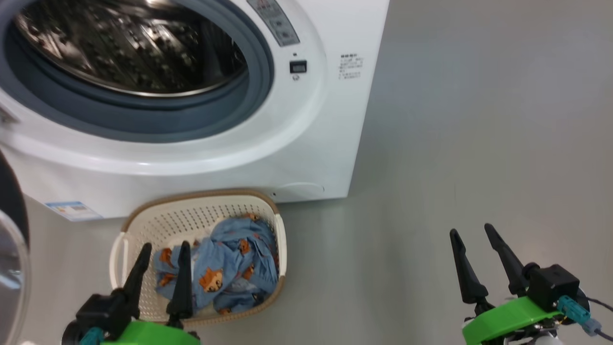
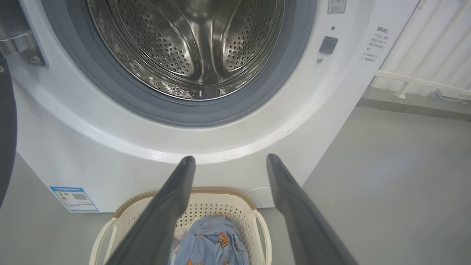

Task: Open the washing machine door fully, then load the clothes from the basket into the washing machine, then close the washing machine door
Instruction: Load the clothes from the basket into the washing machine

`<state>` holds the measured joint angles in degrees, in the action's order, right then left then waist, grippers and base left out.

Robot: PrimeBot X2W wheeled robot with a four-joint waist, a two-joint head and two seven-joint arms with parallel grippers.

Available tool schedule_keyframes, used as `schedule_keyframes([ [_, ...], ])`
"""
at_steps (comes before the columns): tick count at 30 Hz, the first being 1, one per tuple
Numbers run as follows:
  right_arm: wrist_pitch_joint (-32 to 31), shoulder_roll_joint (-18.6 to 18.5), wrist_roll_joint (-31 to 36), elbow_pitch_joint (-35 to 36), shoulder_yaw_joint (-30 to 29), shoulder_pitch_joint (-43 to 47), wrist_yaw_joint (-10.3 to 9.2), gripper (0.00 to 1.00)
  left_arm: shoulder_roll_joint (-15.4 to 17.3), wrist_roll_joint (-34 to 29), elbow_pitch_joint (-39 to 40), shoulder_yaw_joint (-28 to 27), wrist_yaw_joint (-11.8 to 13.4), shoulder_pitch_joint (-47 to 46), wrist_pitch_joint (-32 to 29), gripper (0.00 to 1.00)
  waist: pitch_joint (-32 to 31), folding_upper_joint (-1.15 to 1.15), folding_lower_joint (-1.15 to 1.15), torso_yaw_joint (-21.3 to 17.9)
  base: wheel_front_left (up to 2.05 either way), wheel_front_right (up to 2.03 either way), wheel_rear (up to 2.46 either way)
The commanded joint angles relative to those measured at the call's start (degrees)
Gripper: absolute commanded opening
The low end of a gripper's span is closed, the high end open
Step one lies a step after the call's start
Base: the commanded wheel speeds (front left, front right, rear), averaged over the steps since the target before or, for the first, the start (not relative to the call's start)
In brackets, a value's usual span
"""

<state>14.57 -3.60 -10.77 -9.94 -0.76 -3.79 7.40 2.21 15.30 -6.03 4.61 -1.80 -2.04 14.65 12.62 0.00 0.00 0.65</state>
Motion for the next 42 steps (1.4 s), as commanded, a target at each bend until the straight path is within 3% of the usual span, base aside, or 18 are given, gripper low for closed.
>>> schedule_keyframes([
  [1,0.43,-0.45,-0.75,1.17,1.66,-1.64,0.09,1.0,0.66,0.2,0.5,-1.35,-0.22,-2.7,0.35,1.0,3.8,0.0,0.0,-1.36,0.0,0.0,0.0],
  [15,0.43,-0.39,-2.73,1.61,3.17,-6.55,0.09,1.0,0.66,-2.1,-7.41,-1.66,-1.15,-12.17,0.35,1.0,15.98,0.0,0.0,-5.33,0.0,0.0,0.0],
  [28,0.43,0.37,-4.68,2.52,5.03,-11.13,0.09,1.0,0.75,-6.85,-13.63,-5.45,-3.84,-21.66,0.35,1.0,28.44,0.0,0.0,-9.51,0.0,0.0,0.0],
  [42,0.43,0.7,-8.44,2.11,8.53,-14.3,0.09,1.0,6.23,-9.78,-28.91,-8.15,-4.14,-31.09,0.35,1.0,35.53,0.0,0.0,-14.64,0.0,0.0,0.0],
])
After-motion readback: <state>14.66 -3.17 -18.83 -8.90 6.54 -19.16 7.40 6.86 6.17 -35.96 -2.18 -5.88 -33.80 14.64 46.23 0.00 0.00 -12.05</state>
